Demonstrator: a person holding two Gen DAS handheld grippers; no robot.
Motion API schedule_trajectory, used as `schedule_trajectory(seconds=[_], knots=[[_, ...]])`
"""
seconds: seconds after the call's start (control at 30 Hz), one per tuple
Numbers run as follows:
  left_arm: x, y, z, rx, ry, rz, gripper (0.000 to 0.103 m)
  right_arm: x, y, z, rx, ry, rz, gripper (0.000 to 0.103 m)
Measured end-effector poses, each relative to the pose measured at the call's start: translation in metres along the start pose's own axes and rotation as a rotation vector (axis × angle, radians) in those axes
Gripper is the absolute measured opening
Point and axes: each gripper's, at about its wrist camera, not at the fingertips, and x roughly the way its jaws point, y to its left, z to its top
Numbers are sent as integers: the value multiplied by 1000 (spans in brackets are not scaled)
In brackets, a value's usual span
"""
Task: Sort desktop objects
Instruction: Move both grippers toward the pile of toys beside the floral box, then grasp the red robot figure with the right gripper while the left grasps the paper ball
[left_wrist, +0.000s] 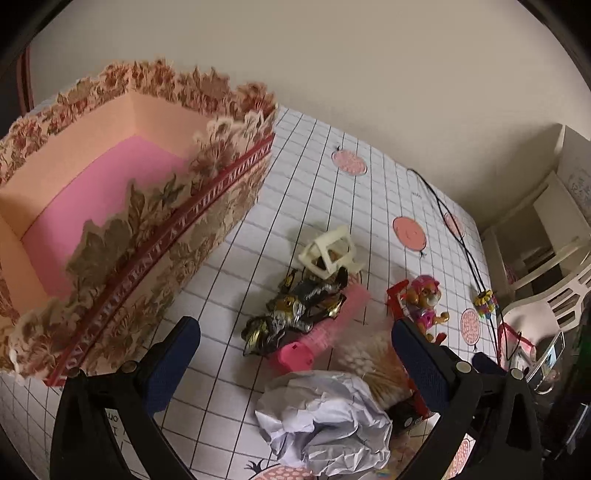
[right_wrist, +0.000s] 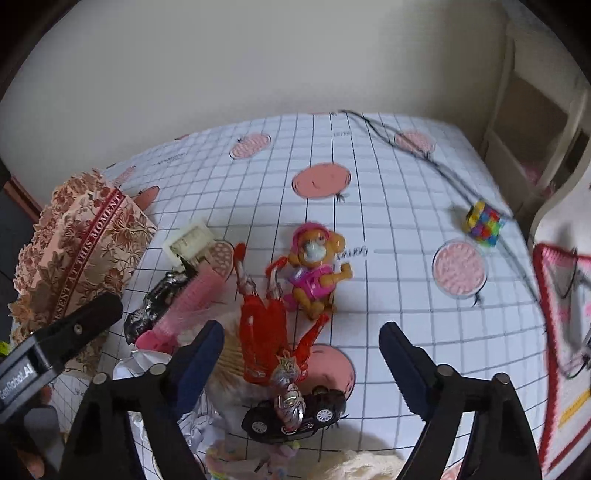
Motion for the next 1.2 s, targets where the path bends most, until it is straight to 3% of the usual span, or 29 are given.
schedule_trajectory(seconds=[0.3, 0.43, 0.6, 1.07, 1.2], knots=[[6, 1, -14, -51, 81, -33, 103, 12, -6, -11, 52, 22, 23, 67], [7, -2, -18, -54, 103, -41, 103, 16, -5, -13, 69, 31, 34, 51], [11, -6, -22, -50, 127, -65, 103, 21, -5, -16, 102, 33, 39, 38], [25, -5, -33, -87, 204, -76, 103, 20, -18, -20, 231, -25, 81, 34], [30, -5, -38, -89, 231, -50, 103, 21, -23, -20, 273, -40, 93, 34]])
